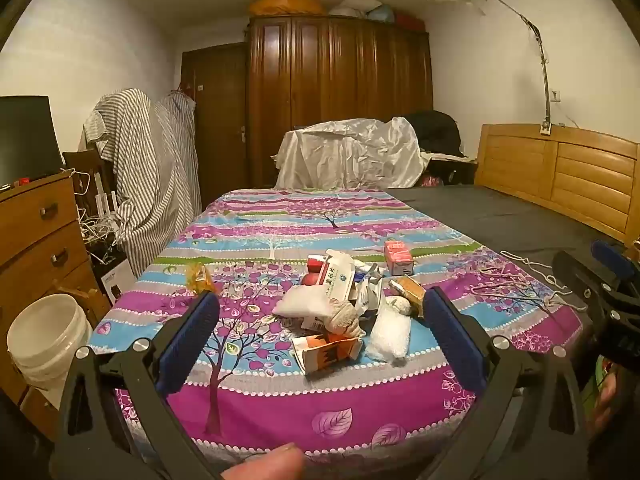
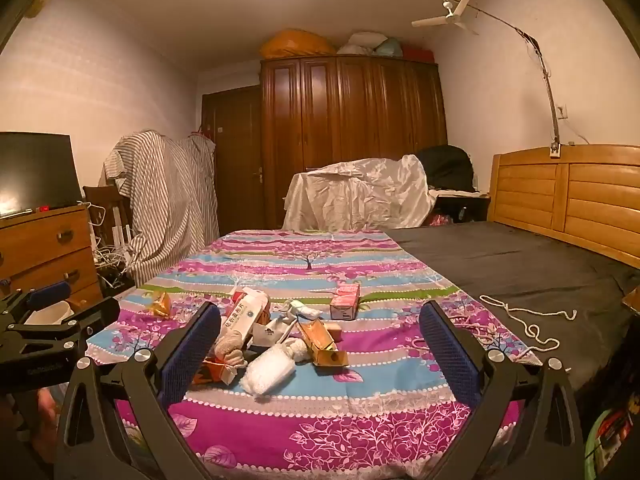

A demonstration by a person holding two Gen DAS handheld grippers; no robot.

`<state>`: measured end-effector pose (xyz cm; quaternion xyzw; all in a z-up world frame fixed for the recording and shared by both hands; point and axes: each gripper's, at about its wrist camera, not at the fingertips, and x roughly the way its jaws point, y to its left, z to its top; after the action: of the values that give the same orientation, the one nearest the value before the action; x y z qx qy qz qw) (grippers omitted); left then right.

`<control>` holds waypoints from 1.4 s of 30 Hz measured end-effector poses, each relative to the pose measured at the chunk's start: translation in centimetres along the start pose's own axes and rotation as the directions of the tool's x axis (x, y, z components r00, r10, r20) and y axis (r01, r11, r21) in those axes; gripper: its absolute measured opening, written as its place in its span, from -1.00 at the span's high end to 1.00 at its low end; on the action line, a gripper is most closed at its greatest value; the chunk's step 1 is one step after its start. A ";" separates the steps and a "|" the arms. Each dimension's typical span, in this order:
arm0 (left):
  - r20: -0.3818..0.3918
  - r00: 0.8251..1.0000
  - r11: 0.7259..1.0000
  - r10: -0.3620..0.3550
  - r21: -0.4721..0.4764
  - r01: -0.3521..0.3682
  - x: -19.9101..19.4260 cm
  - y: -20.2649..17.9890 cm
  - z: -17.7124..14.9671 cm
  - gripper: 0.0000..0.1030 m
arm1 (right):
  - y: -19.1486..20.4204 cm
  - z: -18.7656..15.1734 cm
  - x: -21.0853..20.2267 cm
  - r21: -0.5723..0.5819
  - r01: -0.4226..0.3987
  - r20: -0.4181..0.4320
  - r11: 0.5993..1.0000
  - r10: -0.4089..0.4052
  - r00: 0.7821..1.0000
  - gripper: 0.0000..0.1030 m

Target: Collect trash

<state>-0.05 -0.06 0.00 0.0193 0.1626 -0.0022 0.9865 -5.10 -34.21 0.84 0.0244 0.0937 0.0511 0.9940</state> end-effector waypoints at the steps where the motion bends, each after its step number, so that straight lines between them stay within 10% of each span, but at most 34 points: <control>1: -0.014 1.000 1.000 -0.003 -0.018 0.003 0.1 0.2 0.0 -0.91 | 0.0 0.0 0.0 0.000 0.000 -0.003 1.000 0.000 1.000 -0.93; 42: -0.030 1.000 1.000 0.007 -0.005 -0.007 0.3 0.7 -0.1 -0.91 | 0.3 -0.4 0.8 0.012 -0.015 -0.026 1.000 0.016 1.000 -0.92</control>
<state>0.22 0.67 -0.18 0.0173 0.1771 0.0021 0.9840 -4.38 -33.81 0.30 0.0303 0.1066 0.0585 0.9921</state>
